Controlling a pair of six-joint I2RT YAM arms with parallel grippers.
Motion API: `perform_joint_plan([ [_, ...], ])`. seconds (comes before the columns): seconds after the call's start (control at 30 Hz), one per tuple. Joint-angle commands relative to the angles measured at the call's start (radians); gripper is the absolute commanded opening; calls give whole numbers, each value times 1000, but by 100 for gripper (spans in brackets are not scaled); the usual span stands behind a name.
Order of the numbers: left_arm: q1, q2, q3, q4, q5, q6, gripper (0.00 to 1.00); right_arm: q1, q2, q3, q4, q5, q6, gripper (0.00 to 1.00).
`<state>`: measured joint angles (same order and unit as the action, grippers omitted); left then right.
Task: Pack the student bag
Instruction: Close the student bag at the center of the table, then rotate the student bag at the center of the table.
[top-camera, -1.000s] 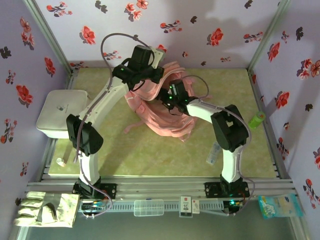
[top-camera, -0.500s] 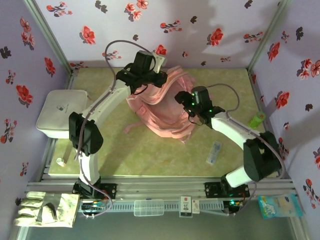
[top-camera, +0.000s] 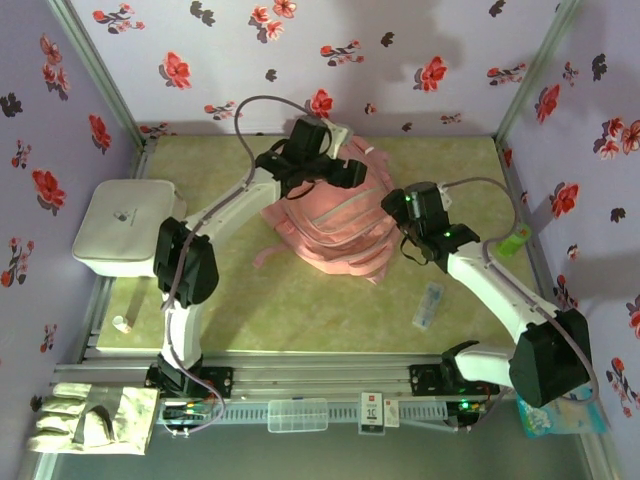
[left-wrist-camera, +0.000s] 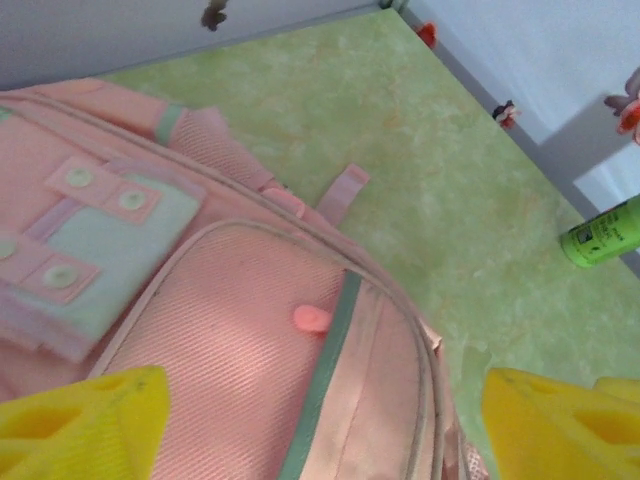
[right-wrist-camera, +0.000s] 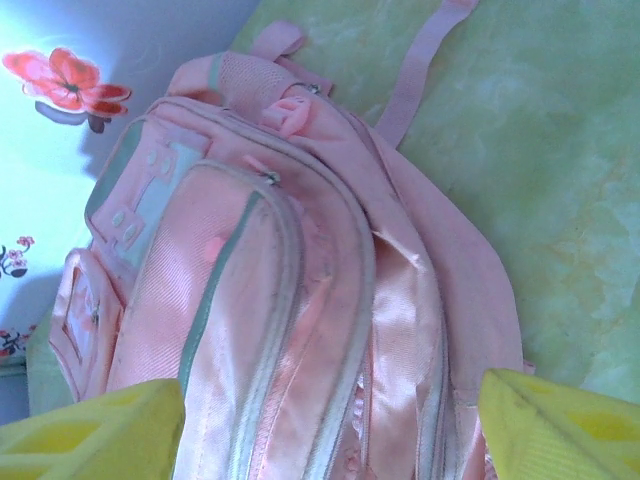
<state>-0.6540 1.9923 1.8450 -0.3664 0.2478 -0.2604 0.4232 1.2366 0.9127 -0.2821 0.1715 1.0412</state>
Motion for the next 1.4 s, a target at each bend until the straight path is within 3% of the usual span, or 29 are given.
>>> perform_joint_plan([
  [0.0, 59, -117, -108, 88, -2, -65, 88, 2, 23, 60, -7, -71, -86, 78],
  [0.2, 224, -205, -354, 148, -20, -238, 90, 64, 150, 116, 32, -180, -110, 77],
  [0.3, 310, -212, -447, 169, 10, -338, 82, 81, 213, 137, 57, -207, -102, 77],
  [0.47, 408, -164, -556, 301, 151, -478, 66, 85, 301, 184, 84, -245, -123, 75],
  [0.6, 438, -111, -594, 399, 223, -541, 61, 83, 363, 235, 67, -242, -153, 74],
  [0.8, 450, -33, -573, 525, 358, -578, 63, 75, 435, 277, 64, -239, -183, 73],
  [0.97, 452, 41, -517, 560, 392, -621, 62, 71, 476, 281, 87, -241, -194, 71],
  [1.1, 450, 72, -483, 566, 401, -626, 50, 71, 491, 261, 129, -241, -195, 71],
  [1.37, 450, 54, -519, 592, 395, -645, 2, 48, 547, 283, 176, -232, -256, 71],
])
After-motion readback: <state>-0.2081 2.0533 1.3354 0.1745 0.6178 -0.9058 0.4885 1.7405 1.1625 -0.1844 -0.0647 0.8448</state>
